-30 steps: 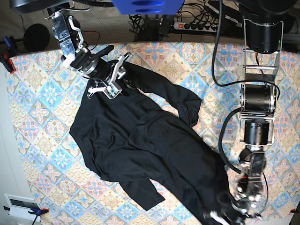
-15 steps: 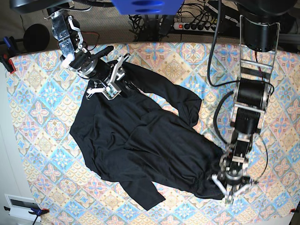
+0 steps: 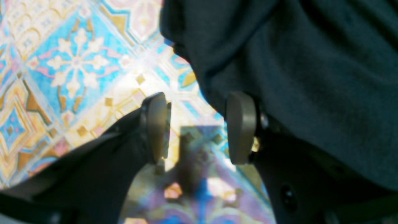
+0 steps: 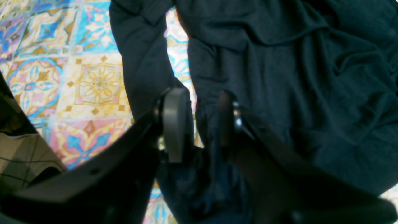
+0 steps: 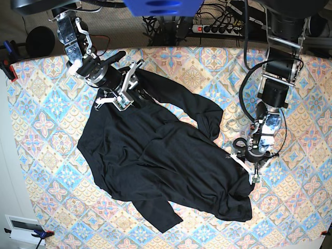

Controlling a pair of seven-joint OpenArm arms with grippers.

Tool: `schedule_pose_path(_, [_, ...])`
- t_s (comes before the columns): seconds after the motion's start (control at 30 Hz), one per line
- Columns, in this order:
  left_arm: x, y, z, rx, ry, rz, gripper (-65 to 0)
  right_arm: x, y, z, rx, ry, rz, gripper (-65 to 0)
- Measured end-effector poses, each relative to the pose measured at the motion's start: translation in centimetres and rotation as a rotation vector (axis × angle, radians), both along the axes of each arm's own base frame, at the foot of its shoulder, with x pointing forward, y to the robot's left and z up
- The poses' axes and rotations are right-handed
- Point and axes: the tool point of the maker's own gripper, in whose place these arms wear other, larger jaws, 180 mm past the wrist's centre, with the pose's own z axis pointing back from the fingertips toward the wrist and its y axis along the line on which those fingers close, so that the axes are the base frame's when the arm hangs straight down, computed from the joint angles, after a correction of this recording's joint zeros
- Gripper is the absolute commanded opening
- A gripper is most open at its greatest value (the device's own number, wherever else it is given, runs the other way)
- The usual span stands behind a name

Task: Layout the t-shirt on the table in an organized manner, then fold the t-shirt properly
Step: 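Grasp the shirt collar with the right gripper and the hem with the left, then pull the shirt apart with both grippers, stretching it across the table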

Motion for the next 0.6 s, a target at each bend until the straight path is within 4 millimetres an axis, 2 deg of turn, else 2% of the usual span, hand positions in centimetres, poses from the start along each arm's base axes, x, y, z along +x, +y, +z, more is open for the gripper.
schedule_pose_path(0.17, [0.2,-2.4,-0.4,-0.039,0.002,-0.018,-33.9,0.0,0.0,0.0,0.000,-0.001,0.001,-47.1])
schedule_pose_path(0.33, [-0.1,-6.1,-1.3,-0.088,0.016,-0.053,-35.3,0.0,0.1,0.1,0.001,-0.002,0.001,-47.1])
schedule_pose_path(0.4, [-0.4,-7.1,-1.7,-0.101,0.020,-0.064,-40.7,0.0,0.1,0.2,0.002,-0.005,0.002,-47.2])
schedule_pose_path(0.53, [-0.7,-9.2,-1.8,-0.148,0.037,-0.167,-64.4,0.0,0.1,0.2,0.002,-0.006,0.001,-47.2])
schedule_pose_path(0.6, [-0.8,-9.3,-1.6,-0.178,0.032,-0.164,-65.0,0.1,0.0,0.3,0.004,-0.008,-0.001,-47.2])
